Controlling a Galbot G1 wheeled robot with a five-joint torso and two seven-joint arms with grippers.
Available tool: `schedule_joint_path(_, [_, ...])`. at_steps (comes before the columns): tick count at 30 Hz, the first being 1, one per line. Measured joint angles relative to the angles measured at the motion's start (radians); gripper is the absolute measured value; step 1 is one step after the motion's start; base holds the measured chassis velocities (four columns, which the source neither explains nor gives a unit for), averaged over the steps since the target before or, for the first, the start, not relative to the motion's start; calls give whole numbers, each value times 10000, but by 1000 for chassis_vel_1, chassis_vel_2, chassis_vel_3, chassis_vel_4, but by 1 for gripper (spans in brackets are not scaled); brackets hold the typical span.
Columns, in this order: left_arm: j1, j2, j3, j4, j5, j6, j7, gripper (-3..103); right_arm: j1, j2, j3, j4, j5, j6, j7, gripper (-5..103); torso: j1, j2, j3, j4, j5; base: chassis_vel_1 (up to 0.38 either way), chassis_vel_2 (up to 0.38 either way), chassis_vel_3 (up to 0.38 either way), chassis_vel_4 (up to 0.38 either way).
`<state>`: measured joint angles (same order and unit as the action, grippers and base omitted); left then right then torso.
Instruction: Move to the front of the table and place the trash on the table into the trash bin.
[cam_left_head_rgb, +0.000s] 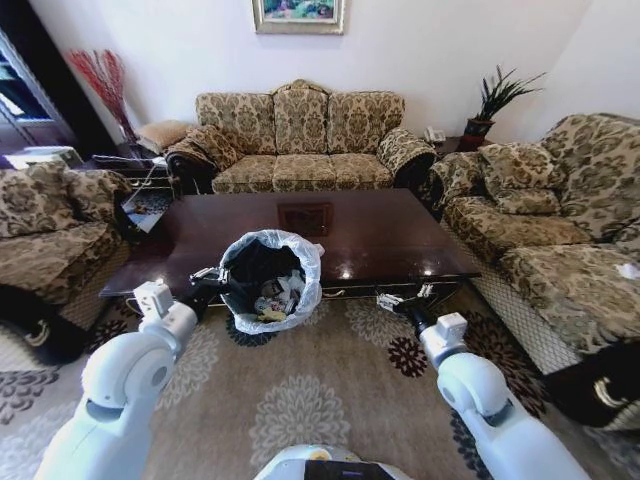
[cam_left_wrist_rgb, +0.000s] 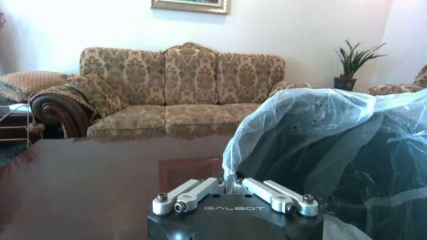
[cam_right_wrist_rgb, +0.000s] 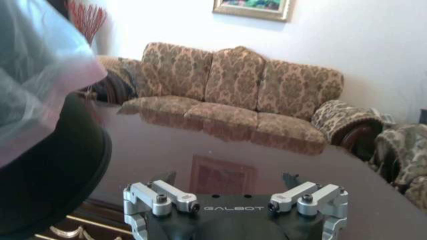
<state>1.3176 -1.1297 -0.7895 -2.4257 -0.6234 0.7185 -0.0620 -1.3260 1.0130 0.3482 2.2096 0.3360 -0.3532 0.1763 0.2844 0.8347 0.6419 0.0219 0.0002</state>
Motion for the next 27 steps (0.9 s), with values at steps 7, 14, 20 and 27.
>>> schedule_joint_path(7, [-5, 33, 0, 60, -2, -1, -6, 1, 106, 91, -362, -139, -267, -11, -25, 100, -4, -1, -3, -2, -3, 45, 144, -60, -151])
schedule_joint_path(14, [-18, 20, 1, 88, -3, 0, -19, 1, 227, 79, -492, -281, -352, -23, -79, 100, -15, 3, -7, -1, 0, 200, 165, -186, -155])
schedule_joint_path(20, [-41, 24, 9, 107, -1, 0, -42, 1, 267, 77, -495, -300, -417, -165, -223, 100, -14, 3, -7, -1, 1, 277, 263, -276, -274])
schedule_joint_path(27, [-58, -7, 55, 109, 25, 12, -76, 1, 201, 91, -514, -165, -445, -437, -263, 100, -9, 3, -6, 4, -9, 277, 163, -250, -134])
